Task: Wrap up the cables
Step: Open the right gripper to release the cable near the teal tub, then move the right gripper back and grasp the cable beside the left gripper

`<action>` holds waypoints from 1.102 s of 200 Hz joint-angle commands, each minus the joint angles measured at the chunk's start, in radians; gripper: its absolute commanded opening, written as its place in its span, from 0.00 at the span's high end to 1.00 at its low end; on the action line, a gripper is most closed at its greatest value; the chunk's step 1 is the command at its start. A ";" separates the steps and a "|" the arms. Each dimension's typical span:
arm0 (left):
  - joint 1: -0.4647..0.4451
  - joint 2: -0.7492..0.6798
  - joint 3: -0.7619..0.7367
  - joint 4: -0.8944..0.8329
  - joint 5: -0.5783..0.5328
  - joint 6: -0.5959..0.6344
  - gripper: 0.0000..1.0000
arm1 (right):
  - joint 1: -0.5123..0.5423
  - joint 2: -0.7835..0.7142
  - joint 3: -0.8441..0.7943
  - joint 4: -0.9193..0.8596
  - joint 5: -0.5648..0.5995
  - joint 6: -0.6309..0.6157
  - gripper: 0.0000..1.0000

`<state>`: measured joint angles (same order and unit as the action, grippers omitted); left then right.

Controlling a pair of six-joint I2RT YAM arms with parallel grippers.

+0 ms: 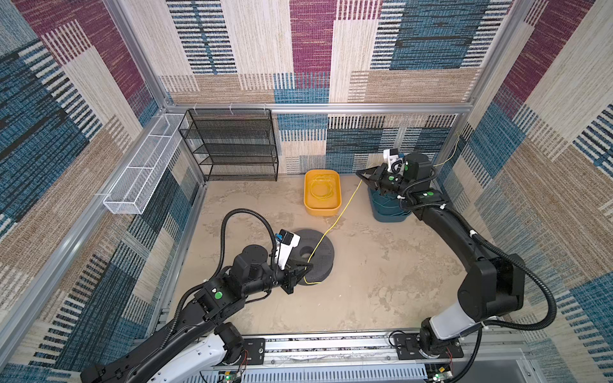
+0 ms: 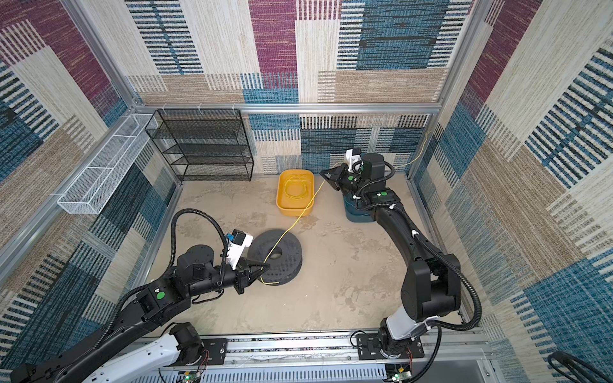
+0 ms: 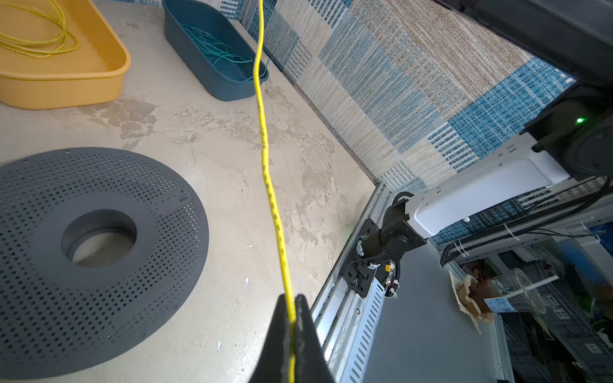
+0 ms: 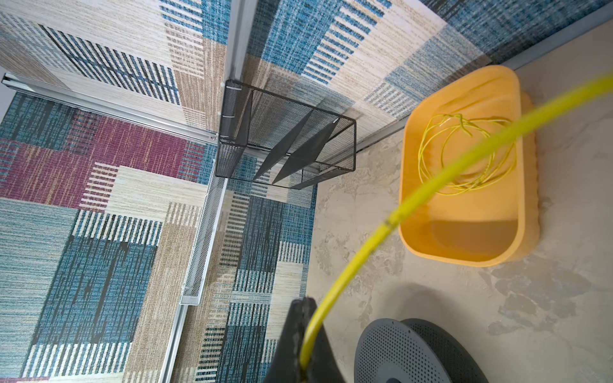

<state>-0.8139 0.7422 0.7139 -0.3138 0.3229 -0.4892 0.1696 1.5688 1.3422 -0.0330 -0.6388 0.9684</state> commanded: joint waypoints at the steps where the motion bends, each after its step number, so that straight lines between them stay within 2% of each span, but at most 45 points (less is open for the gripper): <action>1: -0.005 0.019 0.002 -0.057 0.048 -0.102 1.00 | -0.018 -0.053 -0.073 0.145 0.150 0.004 0.68; 11: -0.005 0.030 0.004 -0.023 0.037 -0.151 1.00 | -0.018 -0.085 -0.118 0.116 0.166 -0.014 0.53; 26: -0.004 0.033 -0.001 0.035 0.012 -0.199 1.00 | -0.020 -0.132 -0.193 0.100 0.160 -0.029 0.40; 44: -0.004 0.033 0.007 0.075 -0.033 -0.226 1.00 | -0.021 -0.187 -0.268 0.065 0.158 -0.048 0.30; 76: -0.004 0.014 0.075 0.006 -0.174 -0.217 1.00 | -0.027 -0.294 -0.369 -0.020 0.161 -0.081 0.12; 100: -0.004 0.015 0.080 0.049 -0.204 -0.226 1.00 | -0.027 -0.374 -0.431 -0.070 0.129 -0.099 0.01; 161: -0.005 0.134 0.117 0.138 -0.123 -0.205 1.00 | -0.028 -0.574 -0.533 -0.279 0.171 -0.153 0.00; 191: -0.005 0.176 0.132 0.166 -0.084 -0.202 1.00 | -0.027 -0.710 -0.603 -0.303 0.154 -0.100 0.00; 220: -0.005 0.203 0.134 0.197 -0.068 -0.205 1.00 | 0.000 -0.827 -0.708 -0.200 0.062 0.061 0.00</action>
<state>-0.8200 0.9295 0.8368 -0.1890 0.2218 -0.6994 0.1452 0.8089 0.6956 -0.3058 -0.5056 0.8879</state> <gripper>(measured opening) 0.054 0.996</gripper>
